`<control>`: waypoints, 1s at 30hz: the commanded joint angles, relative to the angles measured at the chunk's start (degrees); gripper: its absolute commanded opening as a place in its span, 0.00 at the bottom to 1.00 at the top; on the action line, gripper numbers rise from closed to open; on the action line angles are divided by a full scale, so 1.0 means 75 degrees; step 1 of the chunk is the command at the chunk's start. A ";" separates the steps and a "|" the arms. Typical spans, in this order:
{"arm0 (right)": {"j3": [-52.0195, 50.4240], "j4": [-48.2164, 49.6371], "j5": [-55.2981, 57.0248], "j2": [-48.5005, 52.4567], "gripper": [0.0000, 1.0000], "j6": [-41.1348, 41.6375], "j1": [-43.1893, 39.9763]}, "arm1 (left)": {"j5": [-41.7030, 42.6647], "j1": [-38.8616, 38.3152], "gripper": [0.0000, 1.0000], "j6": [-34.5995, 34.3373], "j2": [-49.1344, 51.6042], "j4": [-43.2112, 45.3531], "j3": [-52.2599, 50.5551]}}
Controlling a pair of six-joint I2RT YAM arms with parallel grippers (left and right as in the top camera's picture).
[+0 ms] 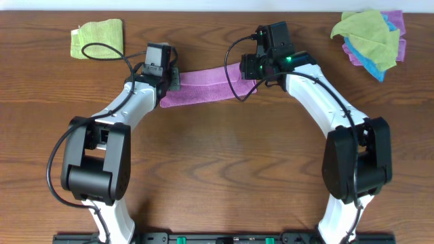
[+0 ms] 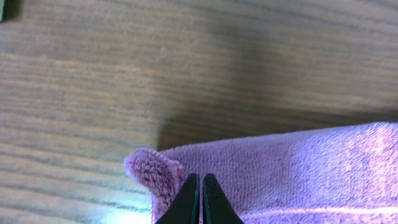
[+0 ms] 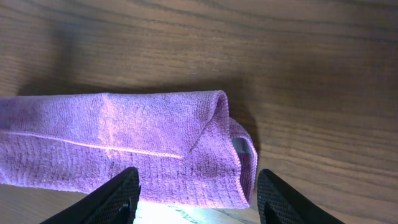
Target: Fold the cloth
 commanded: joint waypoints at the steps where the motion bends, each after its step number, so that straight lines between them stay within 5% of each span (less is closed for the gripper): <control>1: 0.0154 -0.0026 0.0020 -0.0254 0.61 0.0017 0.0000 | -0.0178 0.0023 0.06 -0.0003 0.0102 -0.0195 0.0102; 30: 0.0154 -0.0035 0.0017 -0.0254 0.61 0.0017 0.0000 | -0.0137 0.0017 0.06 -0.0012 0.0350 -0.0277 -0.0146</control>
